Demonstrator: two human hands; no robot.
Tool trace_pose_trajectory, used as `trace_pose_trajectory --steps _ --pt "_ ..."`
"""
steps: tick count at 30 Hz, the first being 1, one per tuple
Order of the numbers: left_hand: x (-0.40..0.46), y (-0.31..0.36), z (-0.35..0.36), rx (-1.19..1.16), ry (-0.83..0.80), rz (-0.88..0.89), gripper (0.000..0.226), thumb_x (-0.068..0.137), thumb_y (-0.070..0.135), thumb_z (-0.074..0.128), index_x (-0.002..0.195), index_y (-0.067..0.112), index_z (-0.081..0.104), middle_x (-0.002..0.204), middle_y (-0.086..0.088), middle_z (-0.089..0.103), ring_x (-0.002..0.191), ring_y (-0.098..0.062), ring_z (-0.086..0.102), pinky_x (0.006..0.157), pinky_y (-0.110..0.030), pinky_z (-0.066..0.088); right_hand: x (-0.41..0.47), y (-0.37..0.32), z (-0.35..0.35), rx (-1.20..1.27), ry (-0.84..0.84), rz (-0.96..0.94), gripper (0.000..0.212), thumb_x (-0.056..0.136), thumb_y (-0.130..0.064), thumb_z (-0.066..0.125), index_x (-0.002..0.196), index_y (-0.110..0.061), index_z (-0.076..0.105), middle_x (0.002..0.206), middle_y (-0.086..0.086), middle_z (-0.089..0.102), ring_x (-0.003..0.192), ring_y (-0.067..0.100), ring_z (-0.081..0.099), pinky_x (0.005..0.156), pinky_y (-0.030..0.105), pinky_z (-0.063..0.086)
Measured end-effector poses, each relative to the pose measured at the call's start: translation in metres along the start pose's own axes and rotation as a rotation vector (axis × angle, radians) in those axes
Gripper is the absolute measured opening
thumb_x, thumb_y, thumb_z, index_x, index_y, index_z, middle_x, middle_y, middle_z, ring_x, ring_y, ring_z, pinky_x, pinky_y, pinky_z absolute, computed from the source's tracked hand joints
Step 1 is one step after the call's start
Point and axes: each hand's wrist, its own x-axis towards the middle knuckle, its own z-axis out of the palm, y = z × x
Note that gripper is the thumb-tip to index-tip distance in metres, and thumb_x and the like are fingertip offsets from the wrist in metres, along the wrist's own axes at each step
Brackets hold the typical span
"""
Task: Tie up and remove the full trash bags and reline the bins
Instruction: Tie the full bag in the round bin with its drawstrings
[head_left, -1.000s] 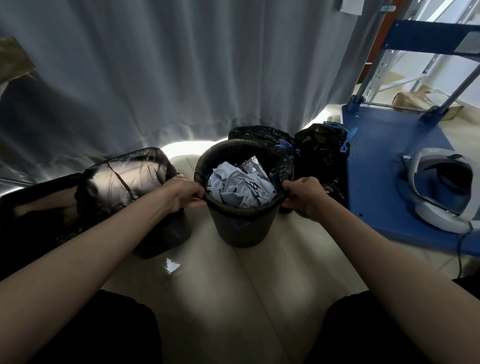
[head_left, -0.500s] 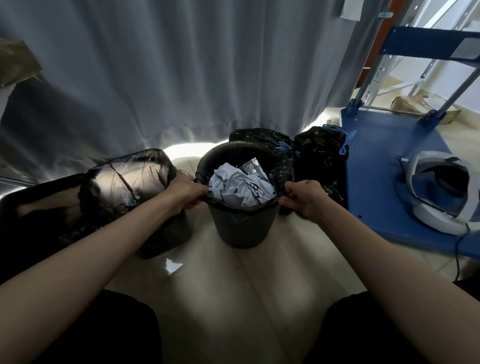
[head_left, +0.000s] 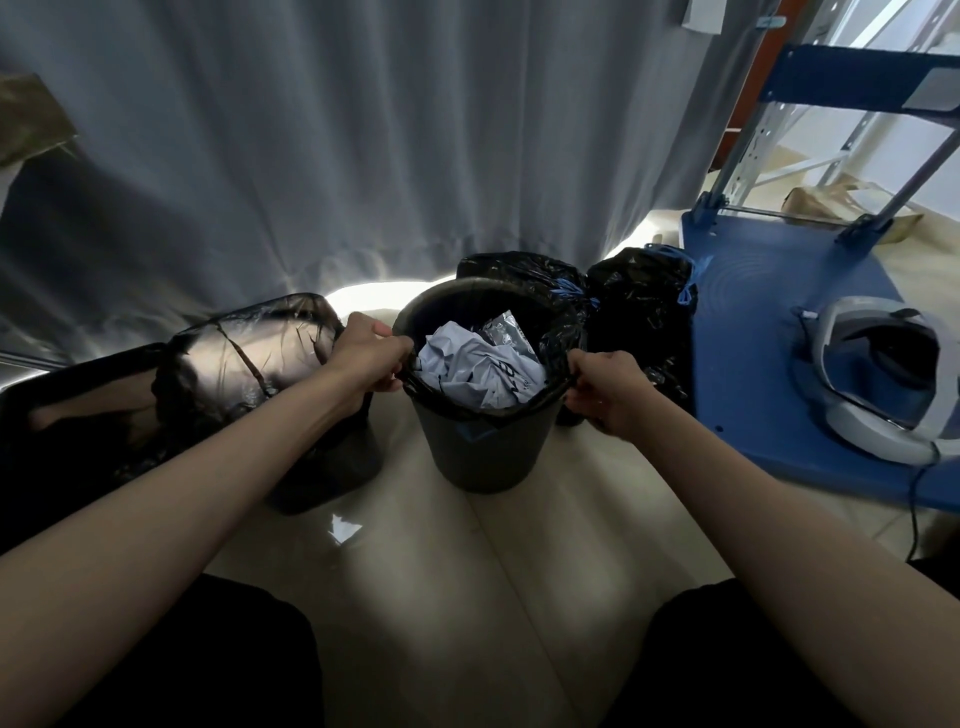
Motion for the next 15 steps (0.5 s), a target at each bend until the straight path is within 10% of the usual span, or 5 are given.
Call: trace_pose_trajectory --steps 5,11,15 --pt "-0.001 0.007 -0.002 0.064 -0.012 0.137 0.019 0.088 0.014 0.057 0.103 0.013 0.044 0.07 -0.007 0.054 0.047 -0.016 0.048 0.05 -0.027 0.046 -0.006 0.003 0.001 -0.29 -0.087 -0.074 0.022 0.08 -0.022 0.072 0.082 -0.002 0.064 0.061 0.011 0.058 0.046 0.022 0.056 0.05 0.028 0.051" --pt "-0.015 -0.009 0.006 0.485 -0.135 0.58 0.012 0.081 0.019 0.073 0.078 0.016 0.061 0.065 0.003 0.061 0.056 -0.006 0.05 0.059 -0.024 0.044 -0.018 -0.001 0.001 -0.372 -0.275 -0.01 0.022 0.083 -0.019 0.076 0.093 0.0 0.07 0.072 0.011 0.071 0.057 0.018 0.066 0.062 0.029 0.058" --pt "-0.03 -0.013 0.016 0.707 -0.288 0.833 0.034 0.076 0.056 0.07 0.071 0.025 0.056 0.063 0.009 0.054 0.056 -0.003 0.046 0.054 -0.022 0.039 -0.025 -0.006 0.005 -0.207 -0.366 0.079 0.015 0.09 -0.018 0.069 0.09 -0.003 0.07 0.073 0.009 0.075 0.057 0.013 0.07 0.054 0.022 0.058"
